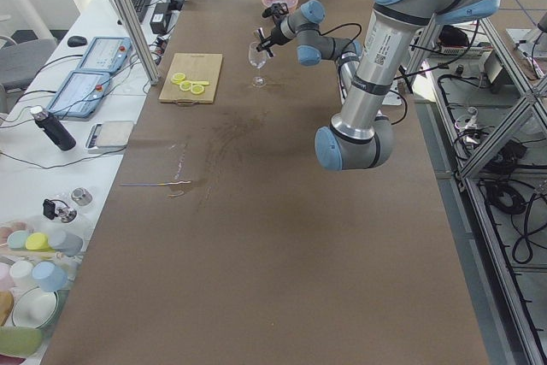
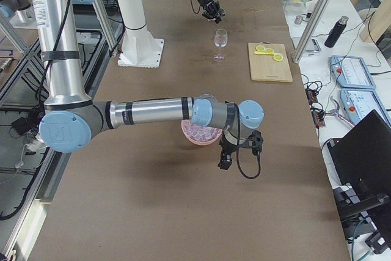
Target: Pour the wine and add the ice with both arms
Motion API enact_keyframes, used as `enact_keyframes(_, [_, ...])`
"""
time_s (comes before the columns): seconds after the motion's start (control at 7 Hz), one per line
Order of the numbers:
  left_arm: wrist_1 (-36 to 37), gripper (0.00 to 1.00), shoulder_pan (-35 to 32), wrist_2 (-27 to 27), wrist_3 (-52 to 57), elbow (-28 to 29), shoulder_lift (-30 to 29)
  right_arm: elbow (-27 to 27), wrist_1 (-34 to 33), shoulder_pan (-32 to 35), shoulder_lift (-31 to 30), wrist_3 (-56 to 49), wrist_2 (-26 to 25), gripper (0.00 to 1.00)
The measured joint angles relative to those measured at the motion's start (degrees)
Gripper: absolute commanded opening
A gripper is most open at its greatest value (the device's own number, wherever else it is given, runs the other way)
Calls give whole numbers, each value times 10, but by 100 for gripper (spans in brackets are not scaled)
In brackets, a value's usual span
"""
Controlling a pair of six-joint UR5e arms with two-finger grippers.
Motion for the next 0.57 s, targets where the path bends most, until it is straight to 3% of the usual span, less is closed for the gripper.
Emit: enact_keyframes(0.57, [88, 0, 1, -30, 8, -13, -17, -6, 0, -1, 1, 0, 0, 100])
